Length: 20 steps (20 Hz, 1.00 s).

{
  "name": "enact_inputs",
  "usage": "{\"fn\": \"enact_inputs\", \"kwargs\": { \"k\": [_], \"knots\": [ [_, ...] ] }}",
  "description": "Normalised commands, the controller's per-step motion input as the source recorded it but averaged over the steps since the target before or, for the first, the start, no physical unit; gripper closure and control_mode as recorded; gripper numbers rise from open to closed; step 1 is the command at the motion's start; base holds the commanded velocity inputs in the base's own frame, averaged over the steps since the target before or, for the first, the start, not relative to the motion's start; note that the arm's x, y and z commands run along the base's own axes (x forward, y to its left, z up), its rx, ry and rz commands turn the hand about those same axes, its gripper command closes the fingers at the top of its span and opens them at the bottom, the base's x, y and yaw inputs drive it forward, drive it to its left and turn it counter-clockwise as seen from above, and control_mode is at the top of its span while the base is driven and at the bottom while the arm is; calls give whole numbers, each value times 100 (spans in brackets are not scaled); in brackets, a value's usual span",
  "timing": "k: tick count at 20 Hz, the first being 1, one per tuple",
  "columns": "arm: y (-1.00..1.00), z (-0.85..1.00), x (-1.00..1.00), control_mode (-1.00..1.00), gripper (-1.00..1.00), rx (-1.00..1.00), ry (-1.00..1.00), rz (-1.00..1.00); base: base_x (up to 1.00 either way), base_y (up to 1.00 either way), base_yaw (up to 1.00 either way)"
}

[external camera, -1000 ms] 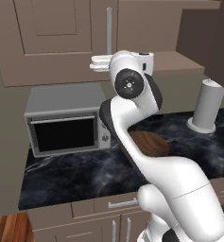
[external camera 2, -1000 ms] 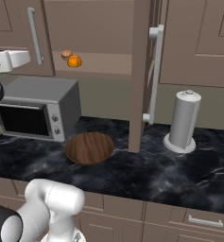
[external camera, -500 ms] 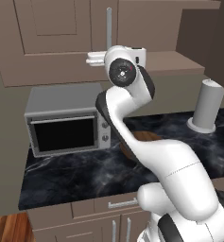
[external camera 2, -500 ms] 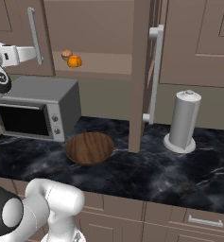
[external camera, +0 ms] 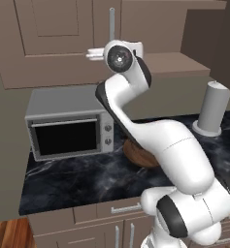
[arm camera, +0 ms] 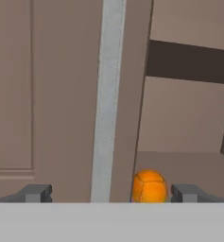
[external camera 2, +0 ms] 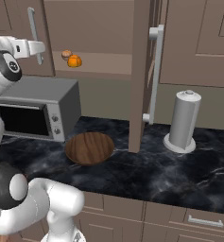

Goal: Open the cabinet. Pick the orange and tangerine from the cabinet and place them into the bowl. Then close the cabinet.

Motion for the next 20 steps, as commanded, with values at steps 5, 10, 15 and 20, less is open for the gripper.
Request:
{"fn": "enact_inputs", "kwargs": {
  "k": [5,10,15,20],
  "knots": [
    [15,0,52,-100,-100,0,5,0,0,0,0],
    [19,0,51,-100,-100,0,1,0,0,0,0],
    [16,0,52,-100,-100,0,1,0,0,0,0],
    [4,0,49,-100,-100,0,3,0,0,0,0]
  ]
}}
